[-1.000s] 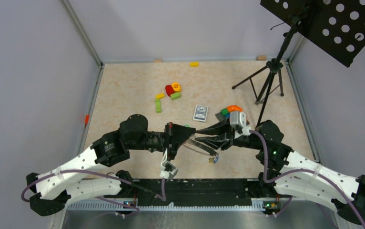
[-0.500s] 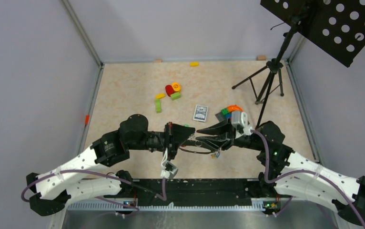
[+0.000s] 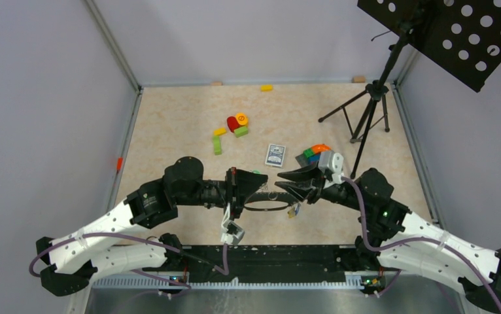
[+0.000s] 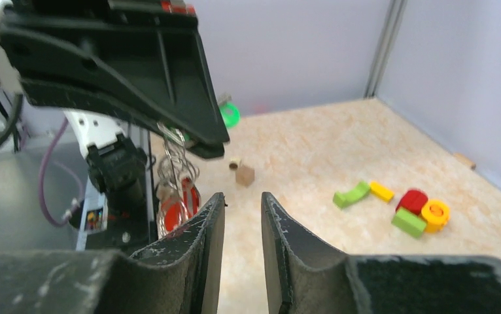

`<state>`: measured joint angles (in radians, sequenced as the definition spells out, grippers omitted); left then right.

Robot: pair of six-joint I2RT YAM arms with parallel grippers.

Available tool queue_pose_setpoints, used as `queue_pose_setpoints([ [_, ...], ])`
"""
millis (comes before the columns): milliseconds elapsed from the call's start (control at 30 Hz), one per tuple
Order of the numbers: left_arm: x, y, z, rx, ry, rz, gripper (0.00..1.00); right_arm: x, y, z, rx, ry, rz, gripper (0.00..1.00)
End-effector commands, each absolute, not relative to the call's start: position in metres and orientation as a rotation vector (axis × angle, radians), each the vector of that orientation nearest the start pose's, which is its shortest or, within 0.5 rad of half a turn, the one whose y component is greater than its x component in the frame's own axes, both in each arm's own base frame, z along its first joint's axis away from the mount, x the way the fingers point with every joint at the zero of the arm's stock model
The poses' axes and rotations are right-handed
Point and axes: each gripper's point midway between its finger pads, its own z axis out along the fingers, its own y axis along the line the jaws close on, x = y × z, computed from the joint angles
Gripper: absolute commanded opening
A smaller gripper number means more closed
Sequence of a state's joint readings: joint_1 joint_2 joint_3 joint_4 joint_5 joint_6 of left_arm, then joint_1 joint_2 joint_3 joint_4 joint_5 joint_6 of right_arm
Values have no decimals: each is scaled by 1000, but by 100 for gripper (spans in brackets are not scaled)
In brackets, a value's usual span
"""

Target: Remove the keys from the keyring

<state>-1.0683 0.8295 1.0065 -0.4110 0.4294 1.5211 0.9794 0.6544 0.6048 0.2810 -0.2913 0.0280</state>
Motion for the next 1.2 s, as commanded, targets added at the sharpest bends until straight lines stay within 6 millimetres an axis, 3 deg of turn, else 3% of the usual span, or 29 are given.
queue_pose_setpoints([
  [0, 119, -291, 395, 1656, 121, -13, 0, 127, 278, 332, -974, 1169, 953, 26],
  [200, 120, -292, 394, 1658, 125, -10, 0, 97, 287, 329, -1155, 1125, 1063, 26],
  [467, 120, -293, 392, 1663, 125, -15, 0, 82, 292, 346, -1095, 1021, 1207, 27],
  [933, 119, -294, 391, 1666, 125, -24, 0, 108, 298, 344, -954, 1072, 1168, 28],
  [1167, 119, -295, 390, 1668, 122, -31, 0, 107, 303, 346, -957, 1057, 1193, 31],
])
